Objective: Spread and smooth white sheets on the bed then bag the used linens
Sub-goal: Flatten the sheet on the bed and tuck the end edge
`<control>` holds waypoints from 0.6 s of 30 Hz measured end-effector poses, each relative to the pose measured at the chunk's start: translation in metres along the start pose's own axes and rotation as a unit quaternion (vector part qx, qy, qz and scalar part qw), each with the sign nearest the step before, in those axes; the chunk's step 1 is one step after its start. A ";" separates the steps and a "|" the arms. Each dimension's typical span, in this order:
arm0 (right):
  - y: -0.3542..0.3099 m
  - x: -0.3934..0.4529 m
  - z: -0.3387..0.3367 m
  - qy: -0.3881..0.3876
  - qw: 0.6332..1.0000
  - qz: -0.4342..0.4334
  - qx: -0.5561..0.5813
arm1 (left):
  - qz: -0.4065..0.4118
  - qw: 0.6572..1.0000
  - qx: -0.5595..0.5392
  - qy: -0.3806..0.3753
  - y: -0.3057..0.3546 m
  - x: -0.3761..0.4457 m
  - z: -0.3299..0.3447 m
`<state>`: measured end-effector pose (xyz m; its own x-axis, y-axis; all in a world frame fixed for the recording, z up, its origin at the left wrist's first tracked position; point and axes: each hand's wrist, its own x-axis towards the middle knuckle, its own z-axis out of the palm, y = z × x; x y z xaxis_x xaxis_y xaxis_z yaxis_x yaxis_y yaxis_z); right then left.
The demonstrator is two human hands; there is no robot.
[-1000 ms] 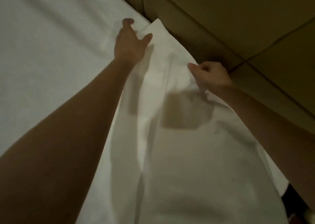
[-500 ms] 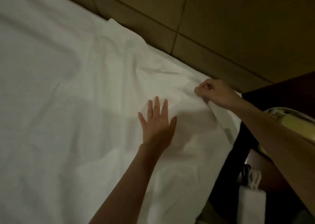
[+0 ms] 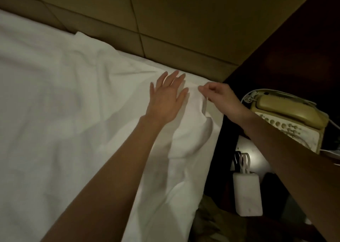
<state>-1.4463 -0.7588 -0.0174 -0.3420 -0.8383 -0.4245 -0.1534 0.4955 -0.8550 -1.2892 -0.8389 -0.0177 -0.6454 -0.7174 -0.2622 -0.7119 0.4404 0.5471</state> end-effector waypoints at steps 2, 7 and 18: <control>-0.015 0.000 -0.007 -0.009 0.999 -0.034 0.018 | 0.017 0.999 0.017 -0.043 0.009 0.020 -0.007; -0.022 -0.004 -0.027 -0.073 0.990 -0.024 -0.114 | 0.019 0.994 0.068 -0.085 0.016 0.044 -0.013; 0.017 0.036 -0.082 0.023 0.949 -0.026 -0.313 | -0.040 0.997 -0.012 0.072 0.009 0.071 -0.005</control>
<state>-1.5368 -0.7620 -0.0228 -0.3571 -0.8617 -0.3604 -0.6872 0.5038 -0.5234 -1.3403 -0.8890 -0.0274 -0.5401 -0.8198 -0.1902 -0.7507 0.3671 0.5493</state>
